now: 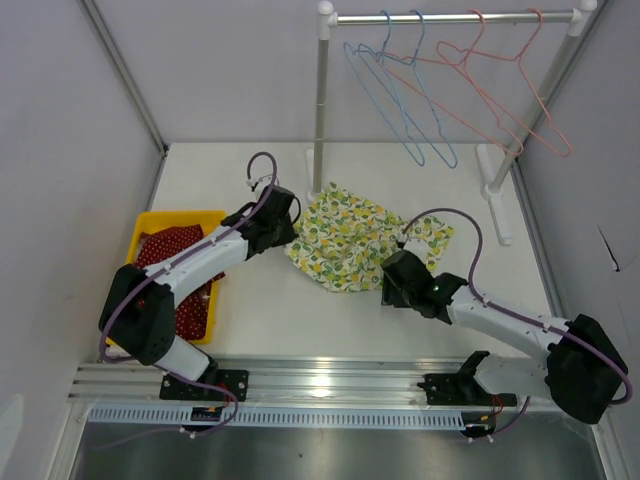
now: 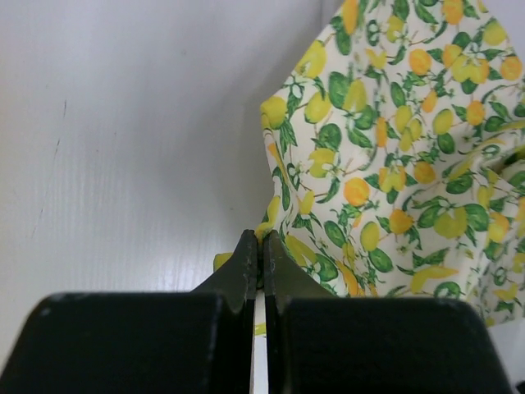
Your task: Place the skirt on the hanger
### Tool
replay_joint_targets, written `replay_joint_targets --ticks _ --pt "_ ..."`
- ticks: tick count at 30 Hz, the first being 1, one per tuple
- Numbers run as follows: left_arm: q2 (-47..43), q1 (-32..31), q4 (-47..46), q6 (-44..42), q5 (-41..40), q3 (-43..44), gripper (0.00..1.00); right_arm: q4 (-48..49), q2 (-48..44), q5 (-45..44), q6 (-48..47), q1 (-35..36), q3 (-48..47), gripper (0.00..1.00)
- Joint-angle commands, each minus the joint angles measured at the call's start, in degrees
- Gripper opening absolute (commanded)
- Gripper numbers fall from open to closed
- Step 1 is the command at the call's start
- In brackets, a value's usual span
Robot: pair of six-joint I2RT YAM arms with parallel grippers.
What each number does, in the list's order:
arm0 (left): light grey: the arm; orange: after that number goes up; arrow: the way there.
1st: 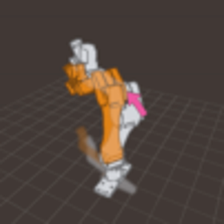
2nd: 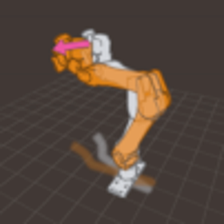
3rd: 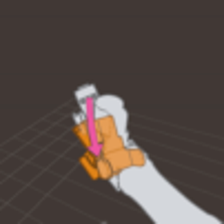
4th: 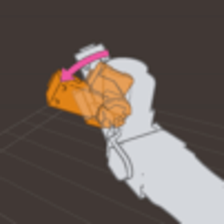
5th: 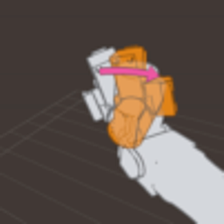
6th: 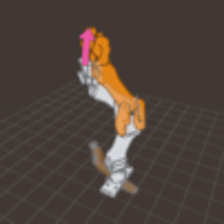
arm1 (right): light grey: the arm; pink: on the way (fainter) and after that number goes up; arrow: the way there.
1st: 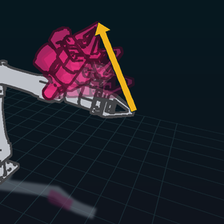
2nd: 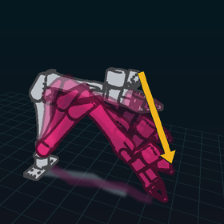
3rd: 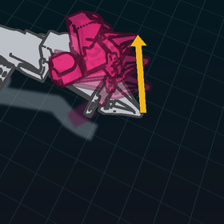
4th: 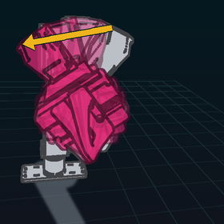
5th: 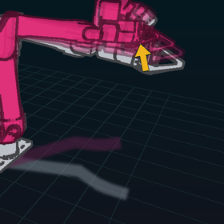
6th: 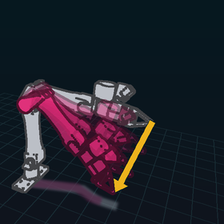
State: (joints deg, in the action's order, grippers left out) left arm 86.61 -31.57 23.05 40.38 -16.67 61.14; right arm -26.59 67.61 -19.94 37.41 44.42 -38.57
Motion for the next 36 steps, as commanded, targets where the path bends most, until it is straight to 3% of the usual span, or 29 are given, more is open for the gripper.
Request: replay_joint_targets --ticks 1,4,7,9,12,14,20,22,25,26,28,30,36 --pt "-4.3 0.1 -0.6 -1.8 2.9 4.6 0.0 8.7 -0.8 -0.2 3.6 4.8 2.6 0.53" --pt "-5.1 -0.9 1.3 -2.5 3.2 8.0 0.0 12.5 1.7 -0.9 4.3 6.6 3.7 0.54" --pt "-6.2 -2.0 2.8 -2.8 3.1 11.2 0.0 15.9 6.2 -1.8 3.7 6.1 4.2 0.62" --pt "-6.9 -2.8 3.6 -2.9 2.9 12.1 0.0 16.0 8.1 -5.1 3.8 5.8 3.2 0.78" --pt "-7.6 -3.1 4.3 -3.6 2.3 12.5 0.0 18.4 8.8 -6.9 3.9 5.2 3.4 0.9" --pt "-7.7 -3.1 4.5 -3.7 2.3 12.2 0.0 19.6 9.5 -7.3 4.4 4.3 3.6 0.93" --pt "-8.1 -3.1 4.7 -3.9 2.6 11.3 0.0 23.4 15.5 -9.4 4.7 1.0 2.7 0.92" --pt "-8.4 -3.1 4.7 -4.5 2.8 11.3 0.0 24.8 17.5 -7.5 4.1 -0.4 1.9 0.86" --pt "-9.2 -3.2 5.0 -5.4 2.7 11.1 0.0 23.6 20.7 -8.3 2.5 -2.3 -1.8 0.42" --pt "-9.5 -3.1 5.4 -5.7 2.6 11.0 0.0 21.3 20.7 -9.3 1.5 -2.5 -2.8 0.2" --pt "-11.0 -3.2 5.9 -6.7 2.3 11.1 0.0 18.6 18.2 -12.3 0.1 -2.3 -5.4 0.06" --pt "-12.4 -3.3 6.7 -7.9 2.0 11.0 0.0 13.2 13.5 -14.0 -1.6 -2.2 -7.3 0.0" --pt "-17.9 -5.1 9.0 -10.8 1.8 11.6 0.0 -1.8 -0.4 -18.8 -4.1 -1.8 -14.1 0.0"
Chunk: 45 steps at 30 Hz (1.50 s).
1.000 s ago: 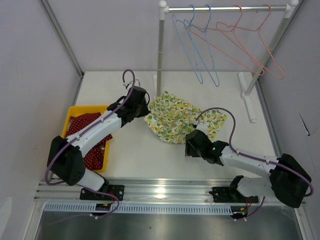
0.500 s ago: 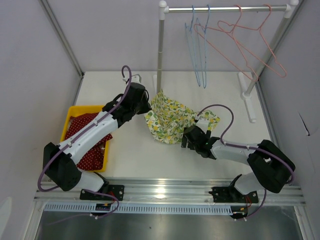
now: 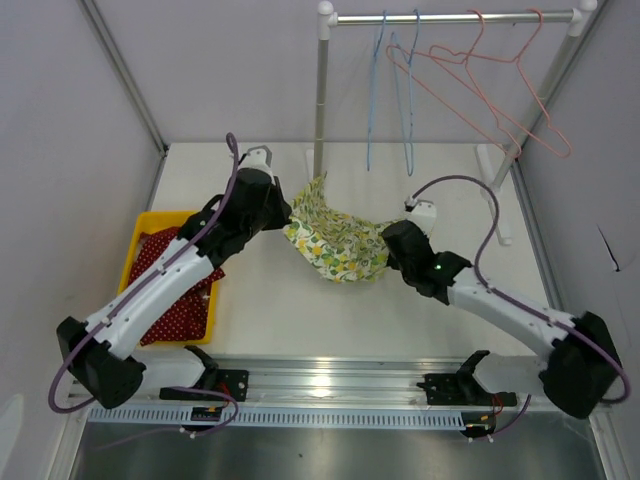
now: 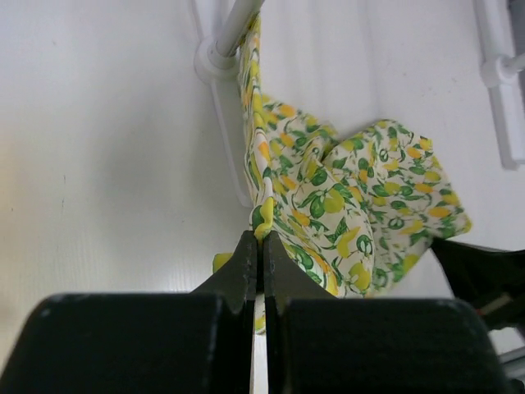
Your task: Place the skirt on the hanger
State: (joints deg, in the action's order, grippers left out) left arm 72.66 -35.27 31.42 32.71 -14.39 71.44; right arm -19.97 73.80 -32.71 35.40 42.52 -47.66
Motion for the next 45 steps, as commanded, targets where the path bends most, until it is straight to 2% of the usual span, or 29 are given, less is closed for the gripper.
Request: replay_joint_targets --ticks 1,4,6,9,12,18,23,24,28,29,30,33,45 --pt "-4.7 -1.9 1.1 -3.3 -0.5 1.5 0.0 -9.8 -10.2 -6.3 -2.7 -0.1 -5.9 0.0" --pt "-6.1 -5.6 2.8 -3.0 -2.1 2.4 0.0 -14.0 -14.4 -4.6 -5.9 -2.4 -9.5 0.0" --pt "-6.3 -6.5 3.1 -1.8 -4.0 2.2 0.0 -14.0 -14.0 -1.1 -8.0 -4.9 -12.0 0.0" --pt "-5.4 -6.5 2.1 -0.3 -4.8 -0.3 0.0 -12.2 -8.6 9.5 -12.5 -11.7 -14.2 0.0" --pt "-2.2 -6.3 -0.1 1.2 -5.4 -3.9 0.0 -11.3 -0.7 14.7 -14.0 -15.7 -14.7 0.0" --pt "9.2 -4.1 -7.9 4.7 1.4 -12.3 0.0 -9.9 11.4 18.8 -12.5 -19.0 -13.5 0.11" --pt "10.0 -4.0 -12.3 6.2 3.6 -18.8 0.0 -9.1 8.2 22.0 -10.3 -17.9 -4.9 0.26" --pt "9.9 -4.0 -12.2 6.2 3.7 -19.5 0.0 -10.0 6.7 21.5 -9.6 -16.7 -4.0 0.4" --pt "10.6 -3.4 -12.7 6.0 3.5 -20.8 0.0 -10.7 -0.3 17.6 -5.6 -11.6 1.2 0.58" --pt "10.8 -3.2 -12.8 5.9 3.7 -20.7 0.0 -10.9 -1.4 16.1 -4.6 -10.6 3.0 0.58" --pt "11.2 -2.9 -13.0 5.8 3.8 -20.2 0.0 -10.3 -2.9 15.9 -3.1 -9.7 4.1 0.53" --pt "12.6 -2.8 -13.2 5.5 4.3 -19.5 0.0 -7.8 -3.5 18.0 -0.9 -9.7 8.0 0.47" --pt "12.9 -1.6 -12.9 4.5 4.7 -17.8 0.0 6.7 3.8 17.9 0.3 -10.3 11.8 0.48"
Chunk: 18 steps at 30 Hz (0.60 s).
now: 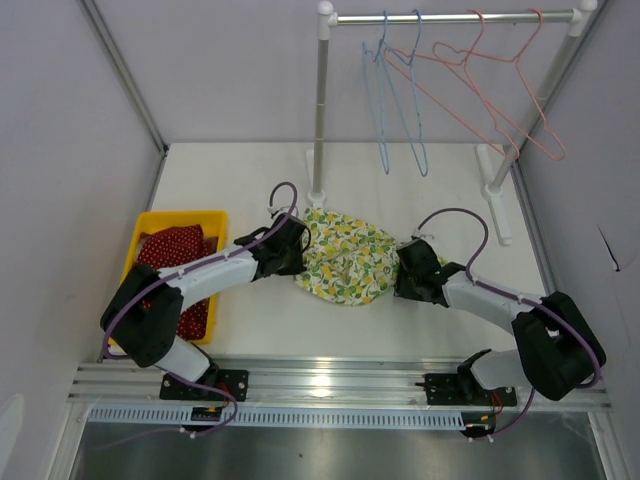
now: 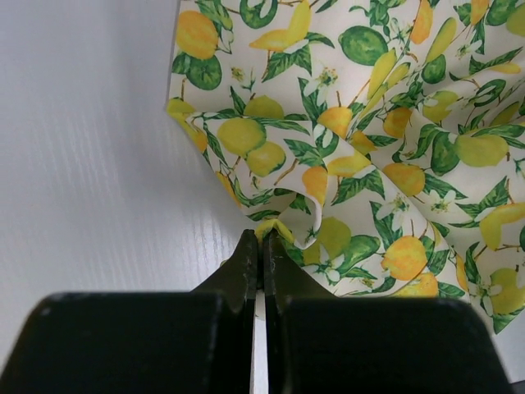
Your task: Place the skirt on the hanger
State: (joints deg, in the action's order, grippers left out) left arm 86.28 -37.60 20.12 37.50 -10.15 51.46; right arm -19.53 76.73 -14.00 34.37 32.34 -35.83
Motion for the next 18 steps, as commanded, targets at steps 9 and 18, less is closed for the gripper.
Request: replay_joint_targets --ticks 9,18 --pt "-0.7 1.0 -1.1 -1.2 0.7 2.5 0.0 9.4 1.4 -3.6 3.3 -0.4 2.5 0.37" --pt "-2.6 1.3 1.0 -2.2 -0.3 3.0 0.0 -7.1 -4.9 -4.7 4.7 3.9 -1.2 0.0"
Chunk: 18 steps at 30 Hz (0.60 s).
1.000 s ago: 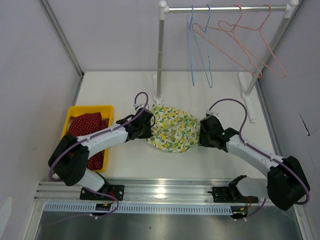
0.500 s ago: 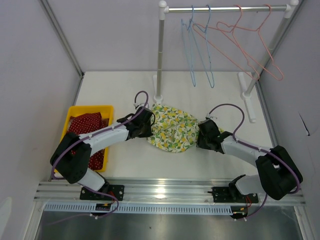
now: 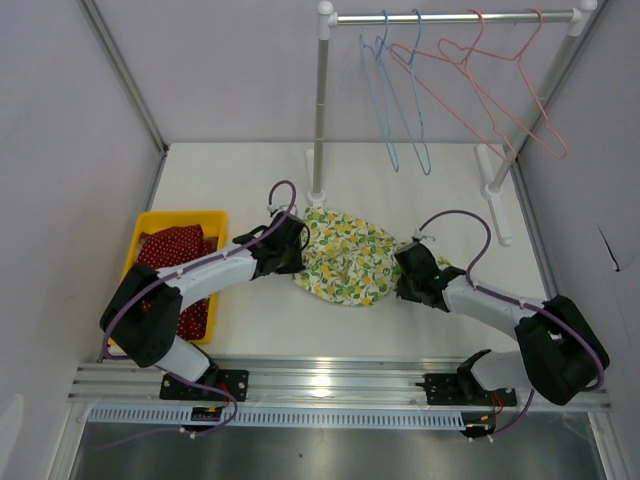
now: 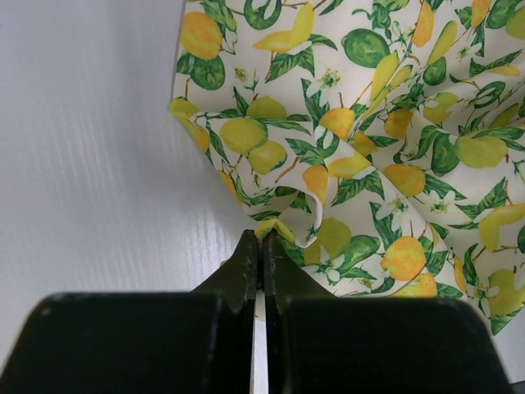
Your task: Place the skirt on the hanger
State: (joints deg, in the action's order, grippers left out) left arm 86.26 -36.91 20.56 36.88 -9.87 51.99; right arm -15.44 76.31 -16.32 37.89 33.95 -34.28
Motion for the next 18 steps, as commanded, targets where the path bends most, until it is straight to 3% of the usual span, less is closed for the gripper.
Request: replay_joint_targets --ticks 1,5,8,14,17,18 --pt "-2.8 0.6 1.8 -1.9 -0.8 2.4 0.0 -13.7 -6.6 -2.5 1.6 4.3 -3.2 0.0" --pt "-5.6 0.7 4.9 -1.6 -1.6 2.6 0.0 -26.9 -18.9 1.6 3.9 6.7 -3.9 0.0" --pt "-7.9 0.7 7.5 -0.6 -1.9 1.5 0.0 -30.5 -23.9 6.0 9.1 11.5 -3.5 0.01" --pt "-15.5 0.8 11.3 4.2 -2.3 -2.1 0.0 -35.3 -27.0 4.0 18.8 21.3 -2.5 0.02" --pt "-20.0 0.8 11.8 6.4 -0.4 -5.0 0.28 -36.8 -27.2 2.6 21.1 24.7 -3.2 0.09" --pt "-22.2 0.8 11.4 6.5 0.5 -5.9 0.44 -37.4 -27.3 2.2 21.9 26.0 -3.7 0.13"
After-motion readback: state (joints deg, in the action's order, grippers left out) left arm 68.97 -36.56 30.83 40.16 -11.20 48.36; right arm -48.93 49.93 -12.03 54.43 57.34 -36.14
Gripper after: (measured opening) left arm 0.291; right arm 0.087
